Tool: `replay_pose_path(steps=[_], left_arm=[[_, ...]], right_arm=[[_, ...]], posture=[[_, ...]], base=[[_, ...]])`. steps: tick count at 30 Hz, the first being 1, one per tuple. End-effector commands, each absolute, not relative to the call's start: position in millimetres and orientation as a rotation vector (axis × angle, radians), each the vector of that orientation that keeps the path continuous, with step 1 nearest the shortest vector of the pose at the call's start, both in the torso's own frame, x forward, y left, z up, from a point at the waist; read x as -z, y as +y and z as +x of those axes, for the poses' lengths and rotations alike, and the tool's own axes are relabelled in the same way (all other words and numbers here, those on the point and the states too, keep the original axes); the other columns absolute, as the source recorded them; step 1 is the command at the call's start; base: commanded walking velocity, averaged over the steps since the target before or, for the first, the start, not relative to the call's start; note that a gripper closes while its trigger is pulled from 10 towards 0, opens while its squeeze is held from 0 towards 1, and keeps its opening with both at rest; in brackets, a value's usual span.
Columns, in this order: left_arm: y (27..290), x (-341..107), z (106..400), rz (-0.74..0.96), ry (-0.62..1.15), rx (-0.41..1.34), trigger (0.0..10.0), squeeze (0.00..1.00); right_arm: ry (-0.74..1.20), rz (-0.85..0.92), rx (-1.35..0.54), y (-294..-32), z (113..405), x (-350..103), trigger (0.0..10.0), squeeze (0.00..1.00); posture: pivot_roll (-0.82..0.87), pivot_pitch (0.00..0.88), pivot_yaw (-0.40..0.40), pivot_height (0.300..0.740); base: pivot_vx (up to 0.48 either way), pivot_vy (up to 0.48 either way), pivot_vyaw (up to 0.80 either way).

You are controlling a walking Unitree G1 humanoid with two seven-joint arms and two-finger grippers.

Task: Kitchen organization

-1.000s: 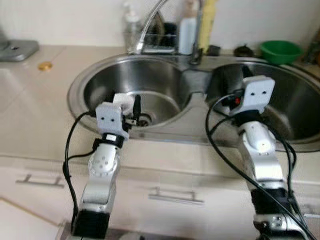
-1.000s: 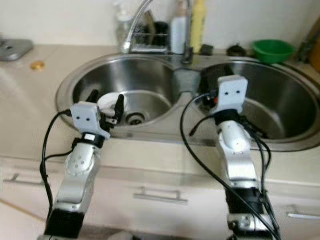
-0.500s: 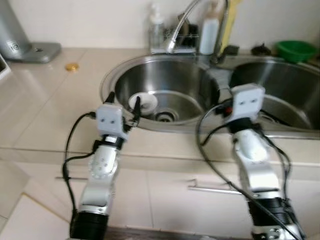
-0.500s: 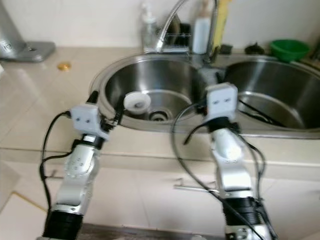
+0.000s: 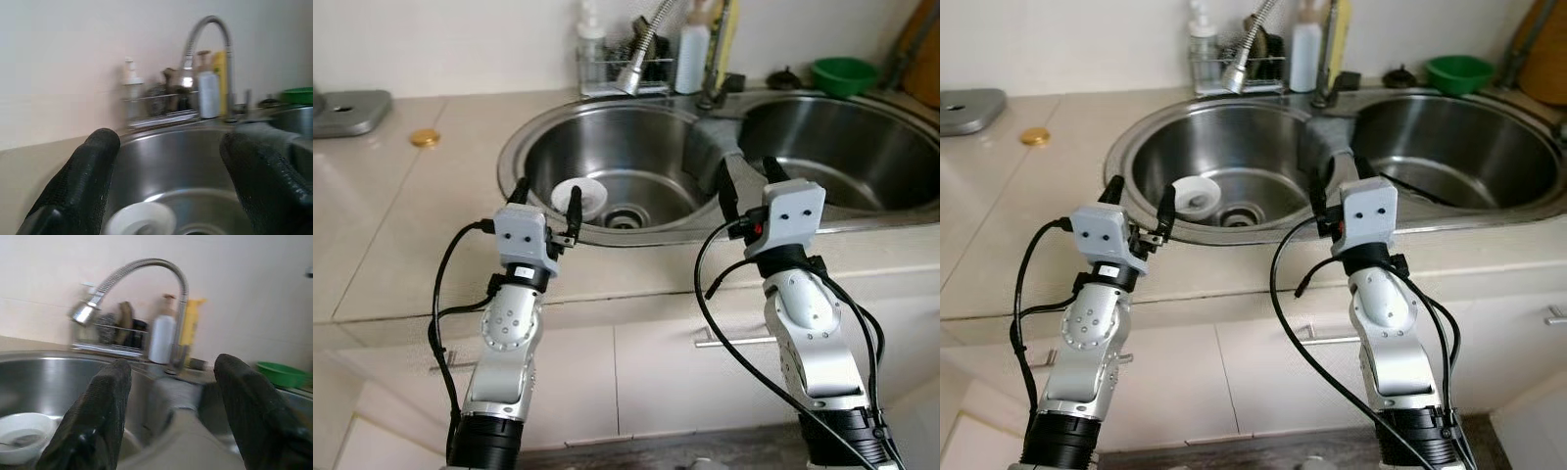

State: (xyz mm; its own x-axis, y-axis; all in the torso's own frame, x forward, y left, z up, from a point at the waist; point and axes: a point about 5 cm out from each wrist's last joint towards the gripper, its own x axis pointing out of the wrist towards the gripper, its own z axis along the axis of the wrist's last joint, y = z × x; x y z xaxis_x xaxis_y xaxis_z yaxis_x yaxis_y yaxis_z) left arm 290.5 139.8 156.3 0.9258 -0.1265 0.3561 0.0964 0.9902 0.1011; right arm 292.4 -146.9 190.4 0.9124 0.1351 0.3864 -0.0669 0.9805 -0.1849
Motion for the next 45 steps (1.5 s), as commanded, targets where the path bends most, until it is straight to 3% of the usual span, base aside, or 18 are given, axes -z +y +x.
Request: replay_pose_path(steps=[1, 12, 36, 45], left_arm=[[136.6, -160.0, 291.1, 0.098, -0.389, 0.127, 10.0, 0.00], [134.5, -160.3, 292.3, 0.099, -0.392, 0.136, 10.0, 0.00], [133.3, -159.2, 291.8, 0.097, -0.392, 0.145, 10.0, 0.00], [132.7, -159.0, 291.7, 0.098, -0.392, 0.149, 10.0, 0.00]], right_arm=[[-0.459, -0.180, -0.098, -146.3, 287.4, -199.1, 10.0, 0.00], [-0.476, -0.194, -0.087, -147.5, 284.8, -200.6, 10.0, 0.00], [-0.474, -0.193, -0.067, -149.6, 286.6, -199.8, 10.0, 0.00], [-0.474, -0.198, -0.062, -150.3, 287.1, -199.7, 10.0, 0.00]], posture=[[-0.09, 0.000, 0.025, 0.740], [-0.10, 0.000, 0.028, 0.740], [-0.10, 0.000, 0.030, 0.740], [-0.10, 0.000, 0.031, 0.740]], base=[[0.000, 0.000, -0.80], [0.000, -0.367, -0.80], [0.000, 0.000, -0.80], [0.000, -0.427, -0.80]])
